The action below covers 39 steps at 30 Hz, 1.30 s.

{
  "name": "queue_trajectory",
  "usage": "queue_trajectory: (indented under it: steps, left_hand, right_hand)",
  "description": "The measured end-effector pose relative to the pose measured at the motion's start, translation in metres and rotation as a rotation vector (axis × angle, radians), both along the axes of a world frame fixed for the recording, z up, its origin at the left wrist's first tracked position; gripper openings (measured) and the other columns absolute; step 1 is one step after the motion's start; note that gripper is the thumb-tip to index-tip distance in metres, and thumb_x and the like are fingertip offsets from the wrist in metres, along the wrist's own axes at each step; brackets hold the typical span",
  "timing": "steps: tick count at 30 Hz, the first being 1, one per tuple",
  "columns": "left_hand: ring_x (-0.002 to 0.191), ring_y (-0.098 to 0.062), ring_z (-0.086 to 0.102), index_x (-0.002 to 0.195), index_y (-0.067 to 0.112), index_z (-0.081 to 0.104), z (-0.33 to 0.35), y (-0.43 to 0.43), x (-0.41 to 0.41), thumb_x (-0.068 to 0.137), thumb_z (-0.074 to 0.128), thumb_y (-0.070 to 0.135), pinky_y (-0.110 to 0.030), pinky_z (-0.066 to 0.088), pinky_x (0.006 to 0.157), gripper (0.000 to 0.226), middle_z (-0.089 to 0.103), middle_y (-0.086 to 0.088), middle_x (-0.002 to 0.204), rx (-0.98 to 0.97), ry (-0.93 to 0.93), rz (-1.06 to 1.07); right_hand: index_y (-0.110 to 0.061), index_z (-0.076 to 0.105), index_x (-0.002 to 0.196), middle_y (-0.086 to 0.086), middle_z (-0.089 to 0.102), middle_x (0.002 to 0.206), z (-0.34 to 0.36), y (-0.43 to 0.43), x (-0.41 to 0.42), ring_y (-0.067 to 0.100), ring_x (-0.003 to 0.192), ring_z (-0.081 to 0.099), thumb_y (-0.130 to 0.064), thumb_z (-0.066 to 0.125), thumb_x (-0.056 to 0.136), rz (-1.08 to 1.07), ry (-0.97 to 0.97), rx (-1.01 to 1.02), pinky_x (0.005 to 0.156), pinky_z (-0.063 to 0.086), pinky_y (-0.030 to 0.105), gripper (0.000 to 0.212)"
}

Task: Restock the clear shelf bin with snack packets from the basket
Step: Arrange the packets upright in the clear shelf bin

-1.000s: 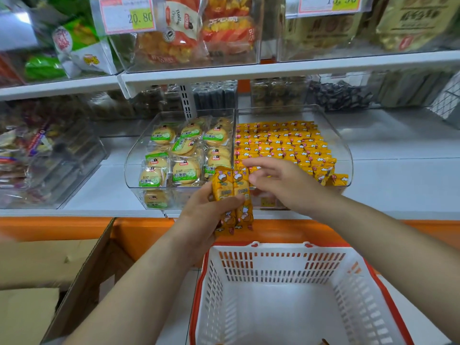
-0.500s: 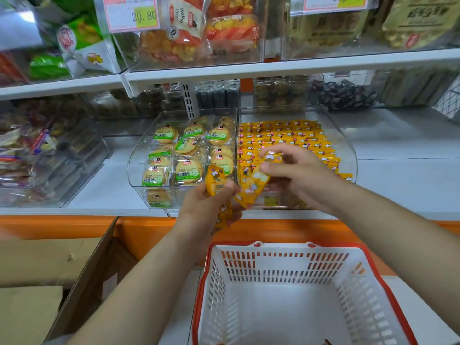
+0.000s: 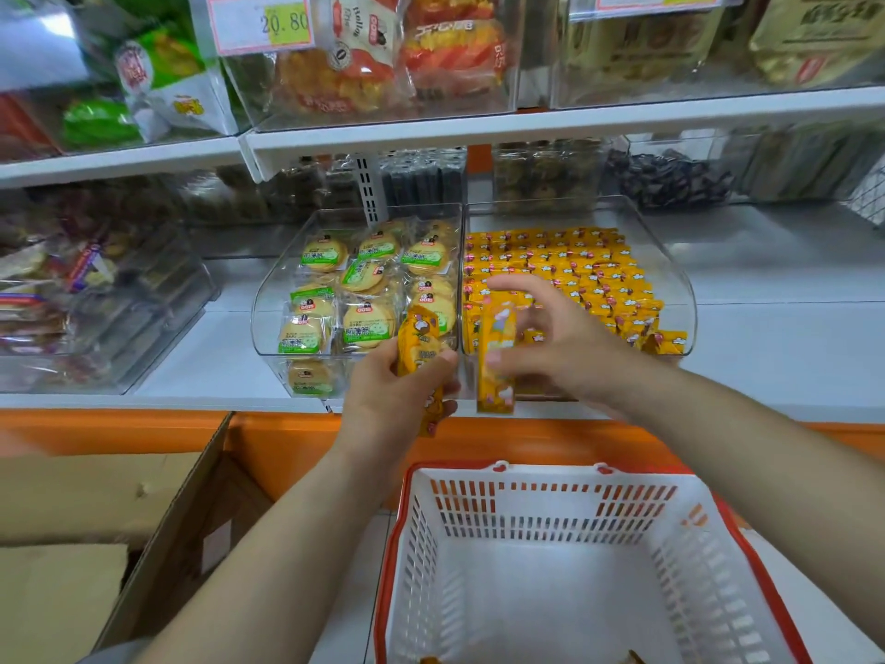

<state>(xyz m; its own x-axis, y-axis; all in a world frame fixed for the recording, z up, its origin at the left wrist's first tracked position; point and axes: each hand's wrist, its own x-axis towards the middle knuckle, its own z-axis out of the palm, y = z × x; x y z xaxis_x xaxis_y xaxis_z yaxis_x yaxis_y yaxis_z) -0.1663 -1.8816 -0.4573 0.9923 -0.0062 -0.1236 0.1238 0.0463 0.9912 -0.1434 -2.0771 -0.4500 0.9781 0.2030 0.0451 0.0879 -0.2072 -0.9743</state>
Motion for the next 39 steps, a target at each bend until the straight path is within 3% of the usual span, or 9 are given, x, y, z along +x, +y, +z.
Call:
queue_trajectory:
  steps: [4,6,11,15,21,26,28,32,39]
  left_hand:
    - [0.07,-0.016,0.076,0.105,0.016,0.069,-0.002,0.004,0.003,0.094,0.073,0.023,-0.026,0.06,0.056,0.013,0.078,-0.004,0.081,0.044,-0.024,0.017]
    - [0.075,-0.016,0.078,0.107,0.017,0.068,-0.003,0.004,0.004,0.094,0.074,0.023,-0.034,0.065,0.065,0.016,0.079,0.0,0.082,0.048,-0.025,0.011]
    - [0.076,-0.013,0.078,0.101,0.027,0.062,-0.006,0.004,0.006,0.093,0.075,0.024,-0.03,0.064,0.064,0.016,0.079,0.003,0.083,0.041,-0.015,0.014]
    - [0.077,-0.013,0.078,0.131,0.01,0.059,-0.004,0.005,0.008,0.092,0.075,0.025,-0.031,0.064,0.064,0.044,0.079,-0.003,0.09,0.067,0.012,0.029]
    - [0.077,-0.016,0.077,0.11,0.017,0.065,-0.006,0.009,0.006,0.092,0.075,0.023,-0.023,0.06,0.058,0.021,0.077,-0.006,0.089,0.078,0.004,0.015]
    - [0.083,-0.014,0.071,0.141,0.008,0.058,-0.004,0.009,0.004,0.09,0.076,0.023,-0.02,0.058,0.062,0.056,0.067,-0.011,0.112,0.102,-0.009,-0.011]
    - [0.082,-0.012,0.07,0.14,0.007,0.059,-0.004,0.009,0.003,0.09,0.077,0.022,-0.019,0.058,0.061,0.055,0.067,-0.009,0.11,0.114,-0.006,-0.032]
    - [0.077,-0.01,0.072,0.127,0.011,0.064,-0.002,0.005,0.003,0.084,0.082,0.019,-0.02,0.058,0.06,0.047,0.073,-0.005,0.109,0.145,0.025,-0.097]
    - [0.081,-0.022,0.076,0.117,0.021,0.06,0.003,0.005,-0.001,0.074,0.089,0.014,-0.022,0.06,0.061,0.052,0.073,-0.008,0.106,0.172,-0.019,-0.05]
  right_hand:
    - [-0.037,0.056,0.111,-0.004,0.061,0.106,0.011,-0.013,0.023,-0.001,0.071,0.064,-0.025,0.085,0.076,-0.388,-0.222,-0.15,0.064,0.05,0.021,0.048]
    - [-0.035,0.053,0.107,-0.001,0.062,0.108,0.007,-0.018,0.036,0.003,0.07,0.06,-0.026,0.084,0.077,-0.434,-0.288,-0.243,0.064,0.048,0.024,0.044]
    - [-0.034,0.054,0.102,-0.006,0.063,0.106,-0.013,-0.013,0.043,0.014,0.08,0.064,-0.028,0.083,0.078,-0.273,-0.37,-0.578,0.065,0.052,0.028,0.038]
    - [-0.032,0.06,0.111,-0.002,0.069,0.11,-0.022,-0.01,0.045,0.019,0.097,0.064,-0.032,0.075,0.086,-0.138,-0.376,-0.855,0.082,0.057,0.04,0.029]
    - [-0.031,0.069,0.116,-0.007,0.068,0.117,-0.029,-0.013,0.045,0.019,0.113,0.057,-0.041,0.053,0.099,-0.076,-0.39,-0.993,0.09,0.046,0.036,0.025]
    - [-0.034,0.06,0.131,-0.003,0.055,0.122,-0.022,-0.015,0.04,0.021,0.12,0.043,-0.054,0.045,0.097,-0.029,-0.314,-1.156,0.098,0.043,0.042,0.042]
    - [-0.032,0.058,0.132,-0.003,0.053,0.125,-0.015,-0.014,0.036,0.019,0.121,0.044,-0.051,0.053,0.095,-0.12,-0.379,-1.103,0.095,0.042,0.036,0.042]
    - [-0.036,0.059,0.127,-0.015,0.054,0.114,-0.003,-0.004,0.016,0.004,0.102,0.053,-0.036,0.06,0.095,-0.157,-0.378,-0.604,0.074,0.04,0.018,0.031]
    - [-0.036,0.066,0.105,-0.008,0.063,0.09,-0.005,0.001,-0.009,0.007,0.084,0.058,-0.032,0.06,0.097,0.043,-0.265,-0.483,0.071,0.048,0.029,0.01]
